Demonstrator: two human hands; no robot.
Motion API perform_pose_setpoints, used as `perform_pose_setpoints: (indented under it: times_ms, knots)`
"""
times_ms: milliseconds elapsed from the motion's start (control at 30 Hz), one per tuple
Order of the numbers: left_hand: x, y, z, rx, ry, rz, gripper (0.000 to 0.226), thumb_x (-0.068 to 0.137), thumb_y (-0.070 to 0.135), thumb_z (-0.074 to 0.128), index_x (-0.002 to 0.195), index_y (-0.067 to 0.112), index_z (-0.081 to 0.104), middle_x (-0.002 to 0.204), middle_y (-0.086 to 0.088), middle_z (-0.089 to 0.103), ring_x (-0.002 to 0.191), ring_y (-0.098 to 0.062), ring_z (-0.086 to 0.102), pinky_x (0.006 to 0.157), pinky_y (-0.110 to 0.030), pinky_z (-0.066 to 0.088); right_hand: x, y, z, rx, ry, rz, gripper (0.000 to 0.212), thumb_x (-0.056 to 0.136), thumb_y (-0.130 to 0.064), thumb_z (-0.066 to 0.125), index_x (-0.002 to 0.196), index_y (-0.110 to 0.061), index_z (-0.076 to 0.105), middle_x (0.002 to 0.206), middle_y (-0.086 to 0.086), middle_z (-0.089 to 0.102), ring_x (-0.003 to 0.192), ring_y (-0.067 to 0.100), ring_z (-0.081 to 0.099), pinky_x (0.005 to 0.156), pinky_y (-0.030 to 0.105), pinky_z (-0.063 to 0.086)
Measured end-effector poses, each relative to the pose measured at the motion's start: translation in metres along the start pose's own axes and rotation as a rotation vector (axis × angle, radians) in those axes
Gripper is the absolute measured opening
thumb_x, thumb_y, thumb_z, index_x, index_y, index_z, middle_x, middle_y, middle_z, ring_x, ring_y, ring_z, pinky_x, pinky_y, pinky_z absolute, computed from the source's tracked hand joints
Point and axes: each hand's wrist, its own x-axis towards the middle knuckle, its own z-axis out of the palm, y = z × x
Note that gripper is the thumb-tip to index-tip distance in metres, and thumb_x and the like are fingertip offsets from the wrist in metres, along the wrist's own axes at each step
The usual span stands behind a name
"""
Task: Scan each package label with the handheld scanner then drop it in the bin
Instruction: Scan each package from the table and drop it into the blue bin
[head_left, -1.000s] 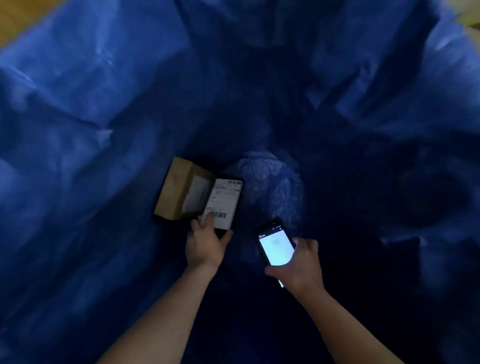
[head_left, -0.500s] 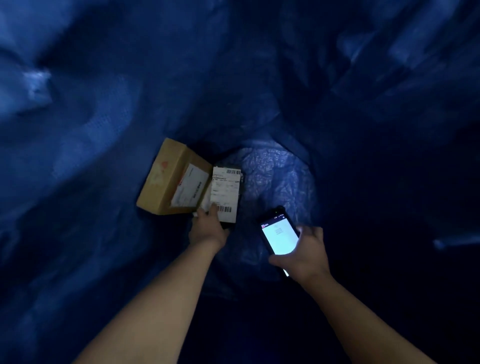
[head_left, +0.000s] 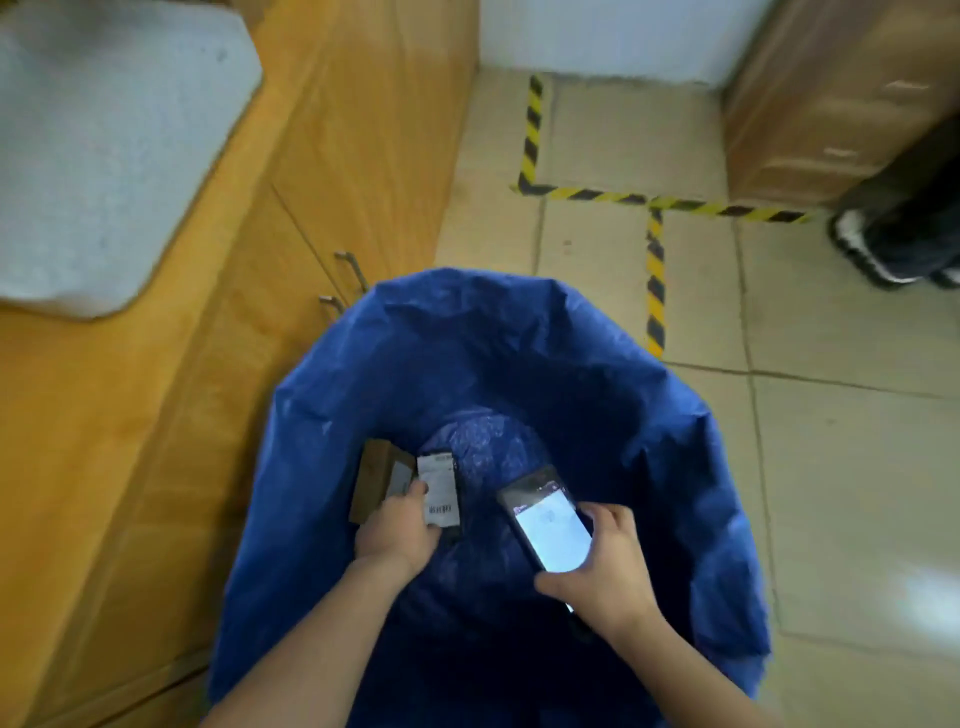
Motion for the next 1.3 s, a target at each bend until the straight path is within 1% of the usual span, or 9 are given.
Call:
perform_pose_setpoints:
  times_ms: [200, 400, 533, 633, 767, 900, 1000, 1167, 1300]
  knots:
    - [-0.114, 0.036, -0.101, 0.080, 0.096, 0.256, 0.041, 0.090, 0.026, 0.054, 0.130, 0.025, 0.046, 0.117, -0.003, 0.062, 0.108, -0.027, 0.059, 0.083, -0.035, 0.048, -0.141, -0.036, -0.071, 0.199, 0.279, 0.076, 0.087, 0.040, -0.033, 0.075, 0.122, -0.021, 0.048, 0.114, -0.011, 0.037, 0.093, 0.000, 0.041, 0.077, 0.012, 0.034]
    - [-0.221, 0.094, -0.152, 0.154, 0.124, 0.573, 0.043, 0.089, 0.022, 0.052, 0.130, 0.028, 0.045, 0.093, 0.008, 0.063, 0.089, -0.017, 0.059, 0.075, -0.034, 0.051, -0.289, -0.037, -0.137, 0.373, 0.531, 0.135, 0.068, 0.044, -0.023, 0.077, 0.105, -0.032, 0.048, 0.105, -0.012, 0.042, 0.091, -0.018, 0.044, 0.064, 0.002, 0.041]
    - [-0.294, 0.147, -0.150, 0.160, 0.105, 0.798, 0.044, 0.088, 0.023, 0.055, 0.130, 0.030, 0.047, 0.084, 0.011, 0.061, 0.081, -0.010, 0.058, 0.068, -0.031, 0.050, -0.386, -0.020, -0.176, 0.386, 0.680, 0.198, 0.071, 0.047, -0.025, 0.078, 0.112, -0.028, 0.048, 0.103, -0.018, 0.037, 0.092, -0.010, 0.046, 0.065, 0.004, 0.040]
    - [-0.355, 0.188, -0.129, 0.156, 0.018, 0.958, 0.045, 0.088, 0.024, 0.058, 0.131, 0.032, 0.047, 0.082, 0.013, 0.062, 0.077, -0.005, 0.059, 0.063, -0.027, 0.048, -0.465, 0.002, -0.194, 0.425, 0.772, 0.297, 0.075, 0.046, -0.029, 0.077, 0.115, -0.028, 0.046, 0.105, -0.018, 0.036, 0.094, -0.005, 0.048, 0.061, 0.010, 0.040]
    - [-0.441, 0.225, -0.079, 0.153, -0.129, 1.154, 0.044, 0.088, 0.023, 0.063, 0.129, 0.032, 0.048, 0.085, 0.011, 0.064, 0.078, -0.004, 0.062, 0.070, -0.023, 0.052, -0.574, 0.044, -0.191, 0.434, 0.918, 0.434, 0.076, 0.047, -0.032, 0.078, 0.115, -0.029, 0.044, 0.104, -0.017, 0.035, 0.090, -0.004, 0.047, 0.058, 0.010, 0.039]
    - [-0.532, 0.248, -0.018, 0.101, -0.257, 1.268, 0.042, 0.084, 0.017, 0.070, 0.123, 0.025, 0.056, 0.082, 0.008, 0.065, 0.076, -0.002, 0.061, 0.067, -0.014, 0.045, -0.677, 0.089, -0.179, 0.427, 1.010, 0.559, 0.080, 0.045, -0.044, 0.080, 0.110, -0.031, 0.036, 0.107, -0.012, 0.035, 0.094, 0.003, 0.044, 0.063, 0.010, 0.039]
    - [-0.598, 0.251, 0.029, 0.117, -0.308, 1.348, 0.043, 0.077, 0.012, 0.074, 0.117, 0.021, 0.060, 0.075, 0.005, 0.066, 0.072, -0.003, 0.060, 0.063, -0.005, 0.040, -0.747, 0.120, -0.161, 0.475, 1.071, 0.618, 0.081, 0.044, -0.040, 0.080, 0.113, -0.025, 0.041, 0.108, -0.010, 0.037, 0.096, 0.004, 0.045, 0.064, 0.011, 0.040]
    - [-0.684, 0.259, 0.095, 0.200, -0.391, 1.435, 0.043, 0.075, 0.013, 0.075, 0.114, 0.023, 0.060, 0.075, 0.004, 0.067, 0.071, -0.008, 0.061, 0.065, -0.008, 0.041, -0.832, 0.160, -0.145, 0.537, 1.136, 0.728, 0.079, 0.041, -0.043, 0.080, 0.107, -0.025, 0.041, 0.105, -0.008, 0.038, 0.093, 0.005, 0.046, 0.063, 0.014, 0.041]
    - [-0.728, 0.281, 0.131, 0.244, -0.414, 1.474, 0.045, 0.073, 0.020, 0.077, 0.113, 0.026, 0.059, 0.078, 0.004, 0.065, 0.073, -0.009, 0.061, 0.069, -0.015, 0.044, -0.870, 0.189, -0.147, 0.567, 1.196, 0.790, 0.078, 0.046, -0.047, 0.084, 0.106, -0.030, 0.036, 0.106, -0.012, 0.035, 0.091, 0.003, 0.044, 0.059, 0.010, 0.038]
